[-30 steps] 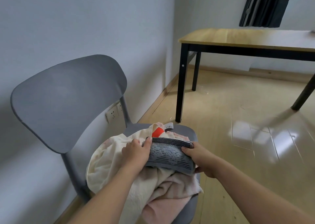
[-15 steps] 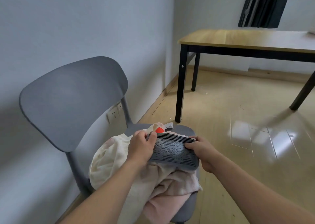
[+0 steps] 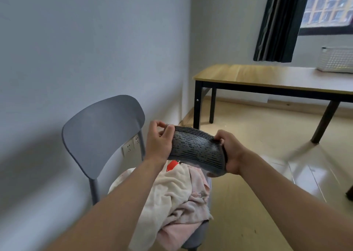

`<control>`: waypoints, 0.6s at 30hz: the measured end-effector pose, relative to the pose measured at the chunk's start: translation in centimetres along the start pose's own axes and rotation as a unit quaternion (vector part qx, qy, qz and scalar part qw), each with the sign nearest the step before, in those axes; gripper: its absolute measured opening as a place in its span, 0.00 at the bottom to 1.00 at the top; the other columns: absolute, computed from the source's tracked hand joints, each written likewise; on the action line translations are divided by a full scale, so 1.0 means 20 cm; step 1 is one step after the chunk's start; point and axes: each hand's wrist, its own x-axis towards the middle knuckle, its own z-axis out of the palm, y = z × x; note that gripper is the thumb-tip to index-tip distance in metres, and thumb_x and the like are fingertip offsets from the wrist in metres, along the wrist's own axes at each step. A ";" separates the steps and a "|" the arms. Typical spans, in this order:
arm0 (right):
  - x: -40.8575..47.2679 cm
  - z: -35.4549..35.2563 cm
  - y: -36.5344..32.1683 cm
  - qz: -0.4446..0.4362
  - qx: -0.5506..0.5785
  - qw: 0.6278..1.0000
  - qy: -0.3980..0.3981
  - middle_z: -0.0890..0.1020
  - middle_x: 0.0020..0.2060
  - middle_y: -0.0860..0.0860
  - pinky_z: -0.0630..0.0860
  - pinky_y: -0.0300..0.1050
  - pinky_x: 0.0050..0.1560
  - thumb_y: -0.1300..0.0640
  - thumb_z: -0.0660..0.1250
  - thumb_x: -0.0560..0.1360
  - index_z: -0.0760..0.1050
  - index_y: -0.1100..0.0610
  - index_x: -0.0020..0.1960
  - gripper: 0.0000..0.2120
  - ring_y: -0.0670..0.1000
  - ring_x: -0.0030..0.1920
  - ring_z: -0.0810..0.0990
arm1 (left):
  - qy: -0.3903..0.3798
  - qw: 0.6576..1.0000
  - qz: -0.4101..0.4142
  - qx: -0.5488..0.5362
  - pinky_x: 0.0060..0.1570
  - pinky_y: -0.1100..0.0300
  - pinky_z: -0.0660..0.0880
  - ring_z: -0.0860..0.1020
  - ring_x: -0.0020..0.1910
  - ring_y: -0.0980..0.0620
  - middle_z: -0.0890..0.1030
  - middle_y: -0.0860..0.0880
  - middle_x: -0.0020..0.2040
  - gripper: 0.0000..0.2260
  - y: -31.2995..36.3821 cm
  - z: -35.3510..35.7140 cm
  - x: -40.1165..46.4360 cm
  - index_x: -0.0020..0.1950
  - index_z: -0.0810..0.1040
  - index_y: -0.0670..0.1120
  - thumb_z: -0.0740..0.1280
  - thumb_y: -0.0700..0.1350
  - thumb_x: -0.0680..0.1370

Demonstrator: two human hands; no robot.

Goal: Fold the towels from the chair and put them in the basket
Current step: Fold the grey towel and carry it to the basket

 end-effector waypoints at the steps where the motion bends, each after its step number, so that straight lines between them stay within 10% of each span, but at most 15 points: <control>1: 0.01 -0.02 -0.02 0.007 -0.005 1.000 -0.020 0.82 0.39 0.57 0.75 0.54 0.51 0.41 0.55 0.71 0.74 0.57 0.42 0.20 0.58 0.43 0.79 | -0.008 1.000 0.011 -0.001 0.35 0.62 0.75 0.77 0.44 0.54 0.78 0.49 0.46 0.08 0.02 0.02 0.02 0.56 0.72 0.49 0.64 0.47 0.78; 5: 0.15 -0.07 -0.07 -0.036 0.006 0.998 0.054 0.84 0.45 0.59 0.79 0.47 0.36 0.39 0.61 0.75 0.78 0.59 0.51 0.23 0.59 0.41 0.83 | -0.039 0.997 0.009 0.073 0.42 0.62 0.76 0.77 0.51 0.52 0.78 0.49 0.54 0.11 -0.02 0.11 0.15 0.60 0.77 0.54 0.60 0.49 0.80; 11: 0.58 -0.28 -0.09 -0.129 -0.106 0.948 0.272 0.75 0.34 0.58 0.74 0.49 0.34 0.54 0.60 0.74 0.71 0.59 0.34 0.12 0.58 0.36 0.77 | -0.225 0.932 -0.284 0.009 0.41 0.45 0.81 0.83 0.48 0.36 0.82 0.38 0.52 0.17 -0.36 0.37 0.45 0.55 0.78 0.46 0.63 0.59 0.78; 18: 0.64 -0.43 -0.42 -0.062 -0.136 0.933 0.329 0.82 0.42 0.61 0.78 0.51 0.44 0.49 0.59 0.77 0.77 0.63 0.42 0.18 0.60 0.43 0.82 | -0.193 0.953 -0.219 0.085 0.45 0.43 0.81 0.83 0.43 0.41 0.83 0.42 0.44 0.14 -0.11 0.63 0.73 0.48 0.78 0.42 0.64 0.53 0.79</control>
